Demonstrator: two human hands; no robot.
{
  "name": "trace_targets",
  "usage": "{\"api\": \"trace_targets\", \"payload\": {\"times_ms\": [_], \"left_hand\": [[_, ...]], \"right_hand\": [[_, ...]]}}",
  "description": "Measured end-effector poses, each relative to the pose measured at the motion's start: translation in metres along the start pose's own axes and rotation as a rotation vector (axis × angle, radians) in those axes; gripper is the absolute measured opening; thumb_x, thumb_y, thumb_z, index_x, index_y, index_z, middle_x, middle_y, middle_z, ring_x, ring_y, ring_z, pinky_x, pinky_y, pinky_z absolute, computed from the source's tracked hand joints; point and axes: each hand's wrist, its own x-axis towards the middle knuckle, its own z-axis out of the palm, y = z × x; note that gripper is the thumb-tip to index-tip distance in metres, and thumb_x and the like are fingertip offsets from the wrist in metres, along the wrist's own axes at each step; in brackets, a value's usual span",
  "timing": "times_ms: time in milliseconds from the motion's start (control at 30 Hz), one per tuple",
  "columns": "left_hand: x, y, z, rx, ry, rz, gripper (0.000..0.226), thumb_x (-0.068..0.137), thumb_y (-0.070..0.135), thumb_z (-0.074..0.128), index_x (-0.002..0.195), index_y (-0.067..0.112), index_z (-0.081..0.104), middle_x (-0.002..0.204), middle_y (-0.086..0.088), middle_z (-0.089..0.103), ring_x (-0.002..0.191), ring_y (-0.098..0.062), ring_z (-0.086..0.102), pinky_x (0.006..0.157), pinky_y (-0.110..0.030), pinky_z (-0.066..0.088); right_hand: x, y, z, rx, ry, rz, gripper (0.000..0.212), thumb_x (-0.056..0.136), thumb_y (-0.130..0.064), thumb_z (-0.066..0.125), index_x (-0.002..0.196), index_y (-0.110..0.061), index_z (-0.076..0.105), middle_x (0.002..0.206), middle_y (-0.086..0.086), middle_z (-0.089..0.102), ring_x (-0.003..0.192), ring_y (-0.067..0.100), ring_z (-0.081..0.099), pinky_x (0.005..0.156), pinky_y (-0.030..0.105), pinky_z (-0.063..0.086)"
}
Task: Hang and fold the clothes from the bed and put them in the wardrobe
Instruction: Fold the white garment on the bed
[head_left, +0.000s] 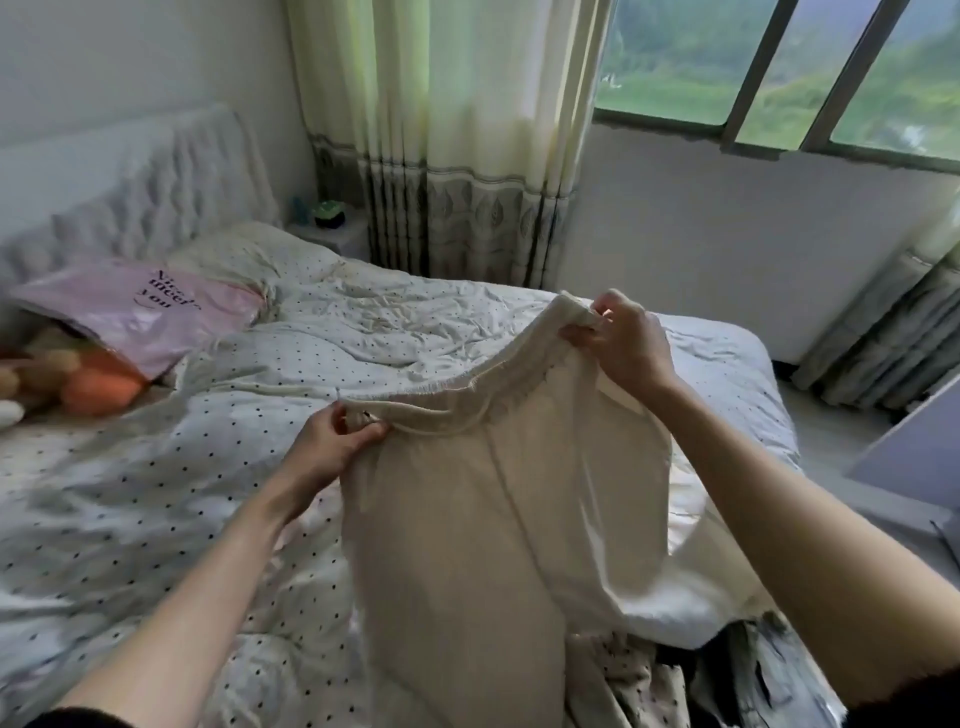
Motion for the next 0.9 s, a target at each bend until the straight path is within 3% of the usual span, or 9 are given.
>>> {"api": "trace_targets", "payload": {"times_ms": [133,233,300,400,500,667,733,800,900], "left_hand": [[0.013,0.028,-0.033,0.013,0.069,0.087,0.012,0.081,0.016,0.072,0.081,0.020,0.061,0.077,0.006,0.065,0.064,0.002,0.062,0.055,-0.011,0.047],[0.027,0.027,-0.058,-0.004,0.119,0.078,0.011,0.081,0.018,0.072,0.084,0.019,0.061,0.082,0.003,0.065,0.072,-0.008,0.062,0.066,-0.021,0.050],[0.040,0.015,-0.080,-0.037,0.148,0.055,0.011,0.081,0.016,0.071,0.082,0.018,0.061,0.080,0.002,0.064,0.072,-0.011,0.061,0.066,-0.024,0.048],[0.060,-0.002,-0.110,-0.038,0.150,0.020,0.008,0.080,0.013,0.071,0.078,0.015,0.063,0.078,-0.003,0.065,0.070,-0.016,0.061,0.067,-0.028,0.048],[0.096,-0.023,-0.152,-0.002,0.131,0.002,0.011,0.079,0.012,0.071,0.086,0.006,0.065,0.081,-0.009,0.065,0.073,-0.019,0.060,0.070,-0.030,0.048],[0.167,-0.069,-0.224,0.014,0.261,-0.069,0.011,0.081,0.015,0.071,0.079,0.018,0.061,0.083,-0.006,0.063,0.079,-0.021,0.059,0.078,-0.033,0.047],[0.187,-0.088,-0.245,0.028,0.329,-0.095,0.010,0.081,0.016,0.071,0.086,0.010,0.064,0.086,-0.009,0.063,0.083,-0.023,0.059,0.080,-0.035,0.046],[0.221,-0.109,-0.279,0.056,0.391,-0.119,0.025,0.081,0.020,0.071,0.095,0.001,0.063,0.087,-0.011,0.062,0.083,-0.023,0.058,0.077,-0.033,0.043],[0.260,-0.123,-0.307,0.126,0.482,-0.102,0.020,0.080,0.023,0.073,0.081,0.010,0.058,0.074,-0.003,0.056,0.078,-0.021,0.053,0.071,-0.029,0.038]], "right_hand": [[0.019,-0.042,0.010,0.036,0.069,-0.041,0.017,0.084,-0.030,0.066,0.089,-0.013,0.064,0.097,0.016,0.068,0.096,0.037,0.056,0.074,0.035,0.031],[0.030,-0.067,0.022,0.017,0.023,-0.072,0.008,0.085,-0.021,0.064,0.078,-0.018,0.064,0.086,0.012,0.065,0.094,0.036,0.055,0.077,0.037,0.032],[0.037,-0.086,0.045,-0.016,0.009,-0.102,0.015,0.084,-0.018,0.063,0.070,-0.021,0.060,0.079,0.007,0.062,0.092,0.033,0.056,0.077,0.036,0.032],[0.049,-0.109,0.084,-0.045,0.047,-0.140,0.006,0.084,-0.020,0.063,0.084,-0.023,0.068,0.090,0.008,0.068,0.097,0.032,0.056,0.081,0.038,0.034],[0.068,-0.137,0.139,-0.174,0.109,-0.143,0.014,0.088,-0.030,0.060,0.098,-0.028,0.070,0.107,0.005,0.065,0.110,0.028,0.046,0.088,0.039,0.029],[0.100,-0.188,0.252,-0.397,0.100,-0.125,0.021,0.090,-0.031,0.057,0.106,-0.029,0.069,0.112,0.006,0.056,0.114,0.028,0.042,0.092,0.039,0.027],[0.108,-0.203,0.290,-0.357,0.039,-0.147,0.021,0.092,-0.032,0.056,0.106,-0.025,0.070,0.111,0.006,0.060,0.108,0.029,0.052,0.086,0.035,0.034],[0.128,-0.231,0.342,-0.329,-0.007,-0.123,0.023,0.093,-0.034,0.055,0.104,-0.022,0.070,0.106,0.005,0.064,0.096,0.029,0.060,0.072,0.031,0.036],[0.146,-0.249,0.383,-0.370,-0.023,-0.095,0.021,0.093,-0.025,0.051,0.102,-0.017,0.069,0.102,0.008,0.065,0.093,0.030,0.061,0.067,0.030,0.033]]}}
